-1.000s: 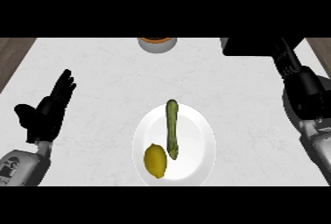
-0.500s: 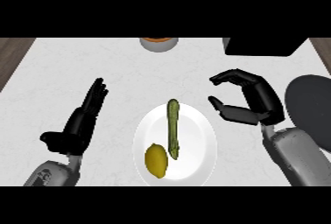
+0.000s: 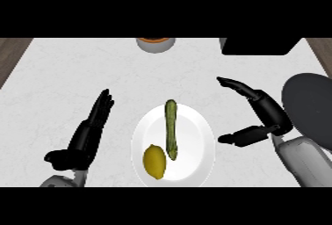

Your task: Pick the squash from the plate and place it in the pan

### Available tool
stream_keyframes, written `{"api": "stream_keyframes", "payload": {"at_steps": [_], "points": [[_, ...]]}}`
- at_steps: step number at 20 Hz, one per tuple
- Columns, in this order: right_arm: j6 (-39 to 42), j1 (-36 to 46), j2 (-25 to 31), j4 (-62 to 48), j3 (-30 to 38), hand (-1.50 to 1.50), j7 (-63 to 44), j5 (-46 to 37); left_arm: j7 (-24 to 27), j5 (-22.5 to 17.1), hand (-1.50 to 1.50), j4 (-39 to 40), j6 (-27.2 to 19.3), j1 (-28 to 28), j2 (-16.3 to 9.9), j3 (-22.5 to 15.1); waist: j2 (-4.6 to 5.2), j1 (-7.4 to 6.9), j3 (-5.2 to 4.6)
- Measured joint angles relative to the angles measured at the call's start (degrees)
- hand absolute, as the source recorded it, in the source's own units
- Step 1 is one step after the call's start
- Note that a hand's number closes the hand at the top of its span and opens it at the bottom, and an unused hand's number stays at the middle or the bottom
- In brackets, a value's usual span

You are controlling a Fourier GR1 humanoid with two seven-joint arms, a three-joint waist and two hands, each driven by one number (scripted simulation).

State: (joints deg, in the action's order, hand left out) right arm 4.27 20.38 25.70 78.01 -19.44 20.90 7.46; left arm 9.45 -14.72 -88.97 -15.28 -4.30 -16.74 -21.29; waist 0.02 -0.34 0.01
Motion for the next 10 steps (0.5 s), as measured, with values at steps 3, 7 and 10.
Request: {"api": "stream_keyframes", "payload": {"at_steps": [3, 7, 10], "points": [[1.64, 2.39, 0.93, 0.52, -1.34, -1.50, -3.35, -3.22, 0.26, 0.15, 0.00, -0.52, 0.89, 0.77, -0.09, 0.52, -0.04, -0.02, -0.02], [3.90, 8.87, 0.28, 0.61, -4.22, -1.50, -11.62, -7.09, 0.17, 1.08, 0.00, 0.77, 0.61, -0.28, 1.41, 0.35, -0.01, -0.15, -0.06], [5.75, 11.44, -0.10, 0.45, -7.56, -1.50, -16.55, -10.87, -0.55, 0.92, 0.00, -0.56, 1.11, 0.68, 0.91, 0.64, -0.07, -0.33, -0.07]]}}
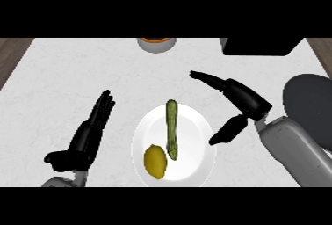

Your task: Pick the squash from the plate and place it in the pan

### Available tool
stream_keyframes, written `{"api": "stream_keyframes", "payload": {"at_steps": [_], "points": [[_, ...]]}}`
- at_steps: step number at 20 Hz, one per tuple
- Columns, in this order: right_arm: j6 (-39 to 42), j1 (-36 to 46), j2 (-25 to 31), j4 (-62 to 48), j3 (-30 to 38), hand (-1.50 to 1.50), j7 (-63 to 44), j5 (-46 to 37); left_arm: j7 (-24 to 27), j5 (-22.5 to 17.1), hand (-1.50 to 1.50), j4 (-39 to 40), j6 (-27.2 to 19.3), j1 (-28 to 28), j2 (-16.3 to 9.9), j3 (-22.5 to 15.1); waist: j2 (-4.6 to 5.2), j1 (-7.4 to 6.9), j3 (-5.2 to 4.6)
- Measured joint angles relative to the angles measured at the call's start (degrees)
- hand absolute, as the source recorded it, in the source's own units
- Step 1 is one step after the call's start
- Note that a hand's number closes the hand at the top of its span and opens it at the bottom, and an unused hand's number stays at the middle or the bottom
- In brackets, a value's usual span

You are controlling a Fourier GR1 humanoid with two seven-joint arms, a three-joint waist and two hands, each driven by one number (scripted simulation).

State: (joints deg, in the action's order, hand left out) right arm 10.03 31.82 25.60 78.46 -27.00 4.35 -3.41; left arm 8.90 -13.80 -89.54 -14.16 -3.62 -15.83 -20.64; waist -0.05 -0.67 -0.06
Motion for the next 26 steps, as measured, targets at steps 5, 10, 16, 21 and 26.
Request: {"api": "stream_keyframes", "payload": {"at_steps": [5, 10, 16, 21, 26], "points": [[2.79, 4.53, -2.49, -3.25, -7.01, -1.50, -6.00, -7.96, -1.00, 0.34, 0.00, -0.61, 0.20, -0.67, 0.45, 0.11, 0.07, -0.25, 0.00], [4.42, 6.82, -6.25, -6.91, -11.77, -1.50, -9.35, -15.47, -0.87, 0.89, 0.00, 0.62, 0.80, -1.64, 1.21, 1.05, 0.10, 0.00, 0.02], [7.39, 6.21, -11.35, -8.66, -12.34, -1.50, -13.71, -21.72, -0.53, 1.83, 0.00, 0.28, 2.42, 0.23, 1.59, 2.48, 0.05, 0.27, 0.04], [9.22, 3.50, -14.05, -8.45, -10.08, -1.50, -14.22, -26.34, -1.60, 3.62, 0.00, -0.50, 2.82, 0.53, 3.51, 3.15, 0.03, 0.44, 0.05], [9.02, 3.26, -17.43, -12.81, -6.40, -1.50, -11.89, -30.60, -0.70, 4.41, 0.00, 0.46, 4.90, 0.88, 4.51, 4.89, 0.07, 0.41, 0.05]]}}
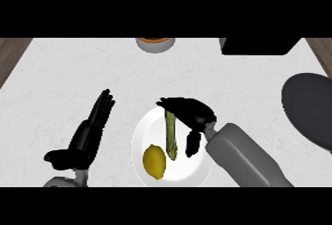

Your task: Pick the squash from the plate and place it in the pan

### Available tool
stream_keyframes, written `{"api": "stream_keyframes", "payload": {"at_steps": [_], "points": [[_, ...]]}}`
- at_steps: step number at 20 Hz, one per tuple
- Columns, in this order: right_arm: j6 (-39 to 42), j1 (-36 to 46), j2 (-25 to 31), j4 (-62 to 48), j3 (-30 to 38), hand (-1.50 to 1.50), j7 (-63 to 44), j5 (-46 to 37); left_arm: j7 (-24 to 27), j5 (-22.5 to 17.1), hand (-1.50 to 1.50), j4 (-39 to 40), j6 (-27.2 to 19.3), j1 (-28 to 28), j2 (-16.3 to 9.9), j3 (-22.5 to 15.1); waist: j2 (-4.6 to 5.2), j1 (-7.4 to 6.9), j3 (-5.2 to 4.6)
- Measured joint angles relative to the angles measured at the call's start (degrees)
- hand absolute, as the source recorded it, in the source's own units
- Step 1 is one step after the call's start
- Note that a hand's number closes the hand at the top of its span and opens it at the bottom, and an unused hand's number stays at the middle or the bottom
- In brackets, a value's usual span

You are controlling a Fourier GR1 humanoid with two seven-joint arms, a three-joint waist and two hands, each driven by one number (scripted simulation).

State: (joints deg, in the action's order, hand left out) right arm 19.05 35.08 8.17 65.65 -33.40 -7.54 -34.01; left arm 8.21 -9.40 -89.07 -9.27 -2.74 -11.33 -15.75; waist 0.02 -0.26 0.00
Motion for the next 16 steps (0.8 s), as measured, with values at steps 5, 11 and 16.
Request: {"api": "stream_keyframes", "payload": {"at_steps": [5, 11, 16], "points": [[-1.23, 0.06, -3.14, -4.83, 3.33, -1.50, 3.33, -3.20, -0.98, 1.17, 0.00, -0.80, 1.11, 0.32, 0.73, 1.07, 0.01, -0.08, 0.01], [-2.96, 1.94, -6.12, -12.76, 5.99, -1.50, 6.90, -7.38, -1.84, 3.06, 0.00, -2.56, 1.47, 1.51, 2.19, 1.45, -0.02, -0.20, 0.01], [-5.11, 4.35, -7.16, -18.54, 5.06, 1.50, 7.86, -8.07, -1.71, 4.56, 0.00, -2.04, 1.48, 1.23, 3.66, 1.50, -0.33, -0.31, -0.06]]}}
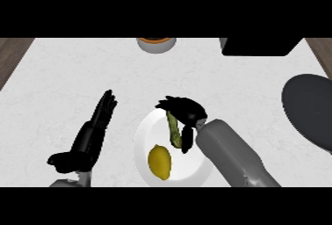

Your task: Pick the squash from the plate and place it in the pan

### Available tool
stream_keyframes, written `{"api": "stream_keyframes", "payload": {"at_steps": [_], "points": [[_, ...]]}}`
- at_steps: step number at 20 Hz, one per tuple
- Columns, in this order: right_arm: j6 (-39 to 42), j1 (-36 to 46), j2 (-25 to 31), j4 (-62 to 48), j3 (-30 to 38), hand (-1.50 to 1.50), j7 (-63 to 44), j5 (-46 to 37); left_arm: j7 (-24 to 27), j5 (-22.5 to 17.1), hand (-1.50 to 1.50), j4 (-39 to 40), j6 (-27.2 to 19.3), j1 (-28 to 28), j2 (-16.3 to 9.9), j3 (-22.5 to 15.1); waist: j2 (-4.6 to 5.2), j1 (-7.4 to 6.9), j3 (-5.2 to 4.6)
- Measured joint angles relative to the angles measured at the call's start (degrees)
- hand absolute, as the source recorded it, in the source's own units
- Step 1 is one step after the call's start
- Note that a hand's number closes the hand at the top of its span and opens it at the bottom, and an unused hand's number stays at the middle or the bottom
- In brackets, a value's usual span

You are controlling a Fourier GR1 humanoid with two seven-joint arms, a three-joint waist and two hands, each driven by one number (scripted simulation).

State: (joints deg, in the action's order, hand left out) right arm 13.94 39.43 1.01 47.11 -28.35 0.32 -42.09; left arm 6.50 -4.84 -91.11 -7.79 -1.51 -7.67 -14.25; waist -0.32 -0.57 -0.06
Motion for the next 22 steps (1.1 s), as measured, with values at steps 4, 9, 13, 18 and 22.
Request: {"api": "stream_keyframes", "payload": {"at_steps": [4, 9, 13, 18, 22], "points": [[-0.63, 2.30, 0.37, -3.44, -1.26, 1.50, 4.73, -3.37, -0.11, 0.69, 0.00, 0.48, -0.20, -0.48, 0.86, -0.02, -0.43, -0.06, -0.06], [-3.52, 3.53, 0.25, -5.35, -2.58, 1.50, 6.15, -4.82, -0.19, 0.14, 0.00, 0.99, 1.71, -0.94, 0.44, 1.51, -0.64, -0.18, -0.09], [-6.83, 4.04, 0.19, -6.15, -3.16, 1.50, 6.98, -4.70, -0.21, 0.56, 0.00, 2.25, 1.98, -2.15, 1.03, 2.45, -0.67, -0.15, -0.14], [-11.99, 2.19, 1.09, -5.42, 1.47, 1.50, 3.93, -4.68, 0.32, 0.57, 0.00, 2.27, 2.19, -1.00, 0.88, 3.37, -0.68, 0.69, -0.01], [-17.63, 0.78, 4.08, -5.31, 9.24, 1.50, -9.03, -2.99, 0.41, 0.44, 0.00, 2.07, 1.66, -0.16, 0.71, 4.18, -0.81, 2.82, -0.01]]}}
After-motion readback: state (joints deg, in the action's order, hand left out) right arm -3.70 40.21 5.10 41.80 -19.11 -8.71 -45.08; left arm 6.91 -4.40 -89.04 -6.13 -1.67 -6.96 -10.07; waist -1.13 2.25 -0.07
